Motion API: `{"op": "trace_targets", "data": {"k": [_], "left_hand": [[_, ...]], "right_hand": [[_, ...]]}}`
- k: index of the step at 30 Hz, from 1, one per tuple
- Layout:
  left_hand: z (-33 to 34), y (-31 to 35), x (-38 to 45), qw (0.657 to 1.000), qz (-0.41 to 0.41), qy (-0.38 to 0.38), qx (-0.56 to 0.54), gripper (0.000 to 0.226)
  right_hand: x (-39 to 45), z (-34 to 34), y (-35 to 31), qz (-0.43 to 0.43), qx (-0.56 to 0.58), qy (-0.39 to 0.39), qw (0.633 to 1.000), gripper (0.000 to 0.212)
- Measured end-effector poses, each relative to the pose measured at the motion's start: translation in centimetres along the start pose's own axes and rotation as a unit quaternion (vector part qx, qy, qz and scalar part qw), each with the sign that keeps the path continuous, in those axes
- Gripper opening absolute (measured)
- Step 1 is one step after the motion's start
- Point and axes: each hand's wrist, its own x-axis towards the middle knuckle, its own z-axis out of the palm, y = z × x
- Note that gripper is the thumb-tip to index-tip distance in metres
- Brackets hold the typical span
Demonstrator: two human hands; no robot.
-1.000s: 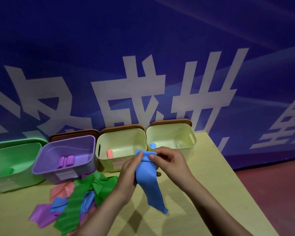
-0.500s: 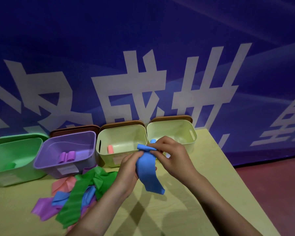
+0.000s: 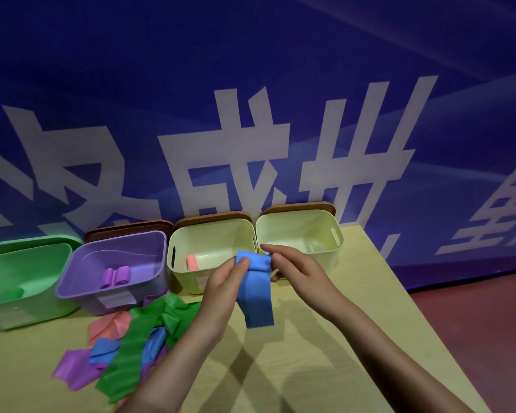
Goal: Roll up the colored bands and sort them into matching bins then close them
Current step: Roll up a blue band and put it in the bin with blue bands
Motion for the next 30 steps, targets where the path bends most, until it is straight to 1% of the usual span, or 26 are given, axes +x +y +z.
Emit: {"op": "trace_targets", "data": {"k": [2,4,5,7,9,10,12,15,18,20,23,24,27,28,30], "left_hand": [[0.2,0.0,-0.2,0.998,0.029,0.004,0.055,0.023],[0.3,-0.5,-0.1,0.993,0.062,0.011,0.102,0.022],[0.2,-0.7,-0.1,0.99,0.081,0.012,0.117,0.021],[0.0,-1.0,-0.2,0.984,0.113,0.011,0.137,0.029],[-0.1,-0.9,-0.4,0.982,0.13,0.009,0.136,0.037],[-0.1,-0.7,-0.4,0.983,0.13,0.002,0.127,0.037],[-0.2,-0.4,-0.5,0.988,0.113,-0.016,0.101,0.03],[-0.4,-0.1,-0.4,0.99,0.099,-0.04,0.093,0.023],[-0.5,0.2,-0.3,0.993,0.082,-0.036,0.08,0.02],[-0.3,0.6,-0.5,0.994,0.074,-0.028,0.072,0.022],[-0.2,0.9,-0.6,0.994,0.081,-0.02,0.072,0.022],[-0.2,1.0,-0.7,0.993,0.084,-0.019,0.076,0.023],[-0.2,1.1,-0.9,0.995,0.074,-0.028,0.067,0.022],[-0.2,1.1,-0.9,0.996,0.065,-0.029,0.052,0.021],[-0.2,0.8,-1.0,0.999,0.028,-0.029,-0.007,0.02]], "right_hand": [[0.1,0.5,-0.3,0.025,0.007,0.01,1.0,0.019],[0.2,1.0,-0.5,0.022,-0.004,0.016,1.0,0.011],[0.2,1.2,-0.6,0.017,-0.006,0.021,1.0,0.011],[0.1,1.4,-0.6,0.001,-0.005,0.032,0.999,0.015],[0.0,1.5,-0.6,-0.015,0.0,0.035,0.999,0.014],[0.0,1.5,-0.6,-0.021,0.005,0.035,0.999,0.013],[-0.1,1.5,-0.6,-0.024,0.021,0.034,0.999,0.011],[-0.2,1.6,-0.7,-0.008,0.063,0.035,0.997,0.01],[-0.1,1.6,-1.1,0.018,0.093,0.04,0.995,0.013],[-0.1,1.6,-1.3,0.029,0.093,0.041,0.994,0.014],[-0.2,1.7,-1.1,0.062,0.139,0.033,0.988,0.024],[-0.2,1.7,-1.1,0.07,0.15,0.029,0.986,0.024],[-0.3,1.5,-1.2,0.043,0.117,0.019,0.992,0.013],[-0.4,1.5,-1.3,0.03,0.107,0.019,0.994,0.01],[-0.4,1.5,-1.5,0.012,0.111,0.033,0.993,0.012]]}}
